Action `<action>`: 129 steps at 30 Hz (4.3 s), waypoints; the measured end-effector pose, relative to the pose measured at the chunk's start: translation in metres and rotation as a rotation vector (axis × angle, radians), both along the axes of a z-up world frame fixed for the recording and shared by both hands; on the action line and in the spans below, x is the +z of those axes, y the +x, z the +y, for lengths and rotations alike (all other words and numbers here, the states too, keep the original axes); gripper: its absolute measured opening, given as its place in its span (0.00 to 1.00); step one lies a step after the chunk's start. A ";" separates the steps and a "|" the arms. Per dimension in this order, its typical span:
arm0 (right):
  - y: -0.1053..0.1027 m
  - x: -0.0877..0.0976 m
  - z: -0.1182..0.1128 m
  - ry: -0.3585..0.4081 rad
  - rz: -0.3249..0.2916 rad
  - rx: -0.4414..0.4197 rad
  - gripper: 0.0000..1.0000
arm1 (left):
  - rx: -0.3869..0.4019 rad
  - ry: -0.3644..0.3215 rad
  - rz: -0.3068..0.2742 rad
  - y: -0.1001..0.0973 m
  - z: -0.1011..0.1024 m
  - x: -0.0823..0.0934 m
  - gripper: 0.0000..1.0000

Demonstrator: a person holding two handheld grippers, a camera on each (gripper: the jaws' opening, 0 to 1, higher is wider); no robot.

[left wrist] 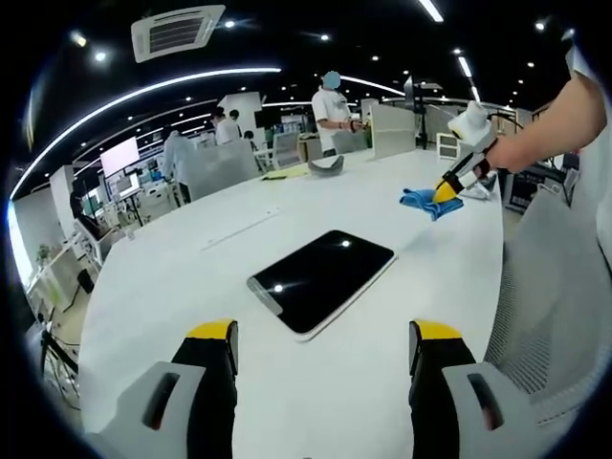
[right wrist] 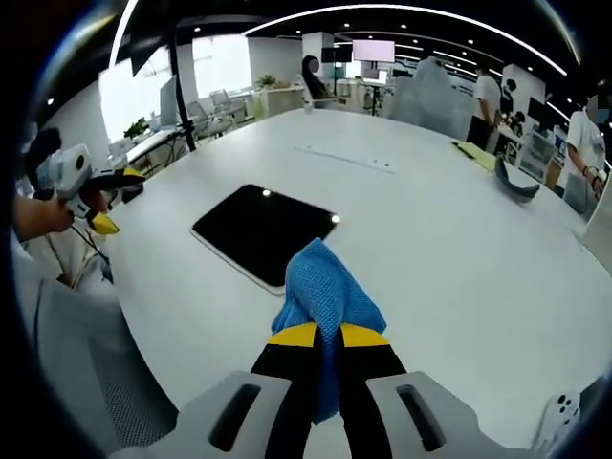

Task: Wipe the mirror surface with the cleaning cloth until all visible marks leave the cleaned area.

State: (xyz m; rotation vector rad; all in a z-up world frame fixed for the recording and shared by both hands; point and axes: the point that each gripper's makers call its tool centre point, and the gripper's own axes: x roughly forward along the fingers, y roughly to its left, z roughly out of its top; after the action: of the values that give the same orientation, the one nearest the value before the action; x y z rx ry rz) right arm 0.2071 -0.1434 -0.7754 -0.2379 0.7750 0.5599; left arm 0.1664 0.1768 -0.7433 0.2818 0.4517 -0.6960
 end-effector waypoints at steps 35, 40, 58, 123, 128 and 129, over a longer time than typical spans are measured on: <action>-0.055 -0.065 -0.020 -0.033 0.144 -0.013 0.02 | 0.014 0.029 0.051 -0.014 0.001 -0.017 0.73; -0.056 -0.074 -0.020 -0.037 0.153 -0.010 0.02 | 0.013 0.034 0.052 -0.014 0.002 -0.017 0.73; -0.060 -0.079 -0.017 -0.046 0.139 0.008 0.02 | 0.005 0.030 0.056 -0.007 0.000 -0.019 0.73; -0.045 0.013 0.052 0.150 -0.076 0.186 0.65 | -0.010 0.031 0.040 -0.013 -0.002 -0.003 0.74; -0.043 0.028 0.064 0.163 -0.099 0.210 0.77 | 0.002 0.000 0.056 -0.015 -0.005 0.003 0.76; -0.042 0.029 0.065 0.170 -0.101 0.204 0.78 | 0.001 -0.002 0.054 -0.015 -0.006 0.004 0.77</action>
State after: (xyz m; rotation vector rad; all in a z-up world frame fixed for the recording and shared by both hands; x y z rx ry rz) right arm 0.1655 -0.0788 -0.7464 -0.1875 0.6045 0.7970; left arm 0.1510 0.1712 -0.7389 0.2612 0.5031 -0.7040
